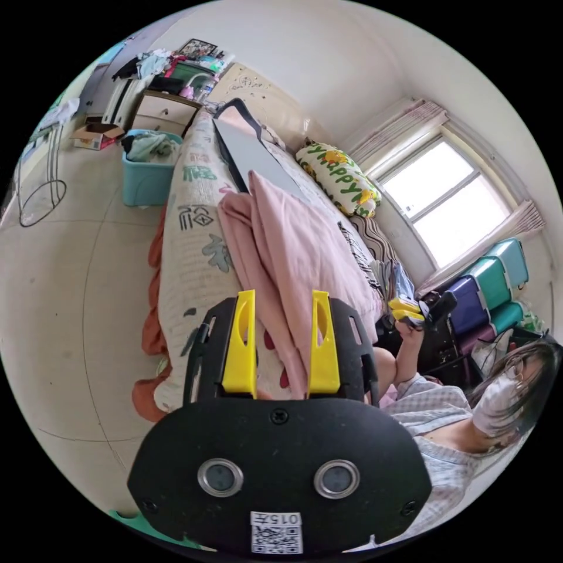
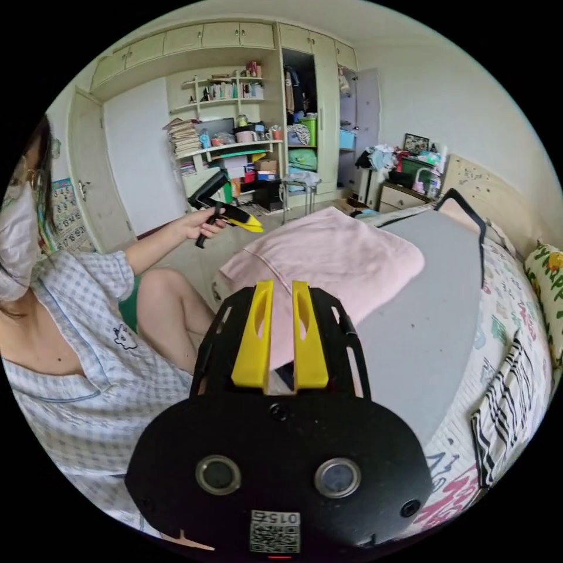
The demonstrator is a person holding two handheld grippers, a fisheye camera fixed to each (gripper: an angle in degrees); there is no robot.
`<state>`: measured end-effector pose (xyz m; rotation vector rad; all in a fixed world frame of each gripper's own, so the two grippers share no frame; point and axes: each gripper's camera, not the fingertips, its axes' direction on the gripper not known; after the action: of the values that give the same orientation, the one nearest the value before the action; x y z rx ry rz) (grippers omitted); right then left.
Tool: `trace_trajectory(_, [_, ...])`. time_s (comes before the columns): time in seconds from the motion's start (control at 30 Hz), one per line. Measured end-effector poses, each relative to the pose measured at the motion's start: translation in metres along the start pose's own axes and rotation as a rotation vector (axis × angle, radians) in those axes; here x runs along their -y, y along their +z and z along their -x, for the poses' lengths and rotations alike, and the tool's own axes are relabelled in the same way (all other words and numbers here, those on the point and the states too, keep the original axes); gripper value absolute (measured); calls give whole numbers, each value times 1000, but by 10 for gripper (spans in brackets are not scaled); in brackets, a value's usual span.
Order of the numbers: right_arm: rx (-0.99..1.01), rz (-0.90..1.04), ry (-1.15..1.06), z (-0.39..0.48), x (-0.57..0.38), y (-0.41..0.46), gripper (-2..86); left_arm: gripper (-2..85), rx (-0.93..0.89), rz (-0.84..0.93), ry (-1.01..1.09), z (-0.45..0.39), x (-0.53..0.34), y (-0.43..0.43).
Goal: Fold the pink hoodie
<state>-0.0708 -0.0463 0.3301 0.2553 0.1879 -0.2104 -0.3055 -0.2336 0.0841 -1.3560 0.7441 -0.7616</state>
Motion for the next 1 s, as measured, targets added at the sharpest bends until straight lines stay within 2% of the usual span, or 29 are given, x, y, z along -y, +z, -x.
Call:
trace_trajectory(0.1, [-39, 82, -64, 11, 0, 26, 92, 118, -66, 35, 9, -3, 4, 19])
trace_trajectory(0.17, [18, 150, -137, 25, 6, 44, 108, 112, -36, 56, 39, -11, 7, 30])
trace_trajectory(0.23, [-48, 177, -175, 36, 9, 53, 114, 103, -18, 72, 59, -15, 10, 38])
trace_trajectory(0.3, [-105, 194, -208, 44, 11, 59, 111, 83, -1, 73, 88, -18, 13, 40])
trace_trajectory(0.4, [-127, 178, -203, 42, 16, 59, 49, 26, -41, -10, 93, -16, 9, 17])
trace_trajectory(0.5, [-80, 172, -169, 32, 22, 54, 14, 11, -81, -97, 112, -21, 0, -15])
trace_trajectory(0.57, [-39, 181, -149, 24, 27, 54, 5, 9, 78, -38, 176, -33, -1, -10])
trace_trajectory(0.63, [-38, 218, -157, 19, 30, 59, 2, 9, 141, 58, 181, -28, 2, 12])
trace_trajectory(0.7, [-31, 242, -172, 13, 33, 60, 2, 10, 89, 99, 140, -13, 4, 26])
trace_trajectory(0.83, [47, 220, -134, -14, 41, 41, 15, 21, -68, 57, 69, 19, 3, 11])
trace_trajectory(0.9, [112, 201, -102, -33, 45, 26, 27, 28, -84, 48, 71, 25, 2, 5])
trace_trajectory(1.0, [230, 66, 18, -79, 48, -15, 22, 49, -50, 1, 75, 31, 2, -9])
